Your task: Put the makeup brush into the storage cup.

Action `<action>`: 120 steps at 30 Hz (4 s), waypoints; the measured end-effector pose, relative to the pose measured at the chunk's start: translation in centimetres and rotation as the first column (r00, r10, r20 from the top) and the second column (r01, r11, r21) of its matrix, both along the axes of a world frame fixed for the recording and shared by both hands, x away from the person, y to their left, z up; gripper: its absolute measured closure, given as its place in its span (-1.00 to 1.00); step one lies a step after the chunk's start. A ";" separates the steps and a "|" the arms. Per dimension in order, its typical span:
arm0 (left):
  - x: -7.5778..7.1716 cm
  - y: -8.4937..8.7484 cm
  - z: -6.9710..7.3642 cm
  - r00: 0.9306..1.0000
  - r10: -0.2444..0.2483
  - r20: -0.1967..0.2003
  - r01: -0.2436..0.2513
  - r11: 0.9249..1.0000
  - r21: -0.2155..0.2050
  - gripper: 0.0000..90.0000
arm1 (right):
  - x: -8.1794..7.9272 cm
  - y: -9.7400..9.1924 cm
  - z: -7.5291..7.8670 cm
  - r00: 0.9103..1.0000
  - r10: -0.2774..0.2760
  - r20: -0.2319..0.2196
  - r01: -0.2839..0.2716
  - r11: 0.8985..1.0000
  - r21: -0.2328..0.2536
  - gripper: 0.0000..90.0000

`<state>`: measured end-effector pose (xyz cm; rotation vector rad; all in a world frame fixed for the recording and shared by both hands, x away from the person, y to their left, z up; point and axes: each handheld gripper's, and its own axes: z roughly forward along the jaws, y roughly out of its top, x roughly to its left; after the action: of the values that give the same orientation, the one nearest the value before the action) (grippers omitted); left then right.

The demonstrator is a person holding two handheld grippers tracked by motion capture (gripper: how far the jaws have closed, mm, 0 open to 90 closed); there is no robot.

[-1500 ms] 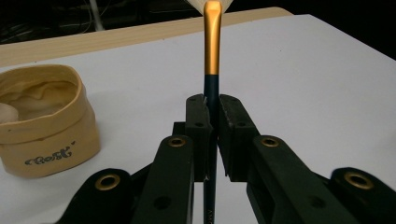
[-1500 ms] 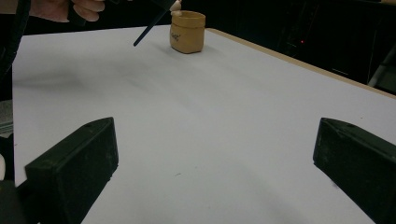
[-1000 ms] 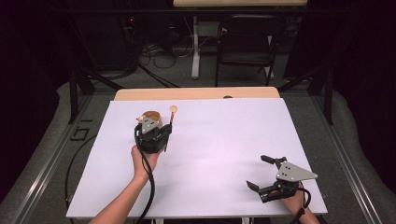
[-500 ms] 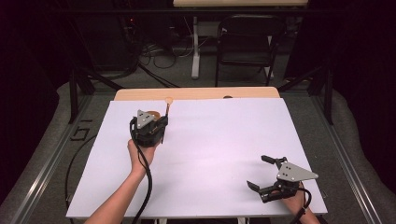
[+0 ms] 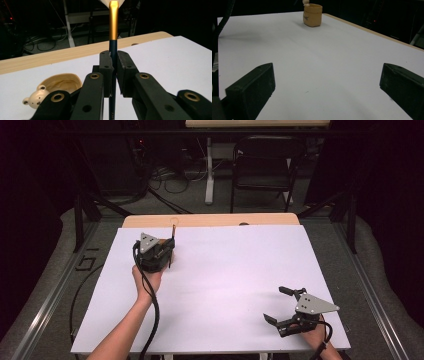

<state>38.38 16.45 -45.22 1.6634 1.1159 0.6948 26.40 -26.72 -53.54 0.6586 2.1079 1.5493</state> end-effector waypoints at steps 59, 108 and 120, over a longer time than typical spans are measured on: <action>5.4 2.3 0.8 0.989 0.116 0.097 -0.114 0.993 -0.023 0.84 | 0.1 0.1 -0.1 1.000 0.001 -0.004 -0.001 1.000 -0.014 -1.00; 8.3 3.0 -3.5 0.978 0.180 0.104 -0.181 0.984 0.000 0.83 | 0.1 0.1 -0.1 1.000 0.003 0.000 -0.003 1.000 -0.012 -1.00; 8.3 2.8 -4.3 0.985 0.162 0.051 -0.164 0.986 0.042 0.21 | 0.1 0.0 0.0 1.000 0.000 -0.003 -0.001 1.000 -0.016 -1.00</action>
<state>46.63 19.28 -49.51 1.5979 1.2199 0.8660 26.45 -26.74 -53.57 0.6556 2.1204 1.5315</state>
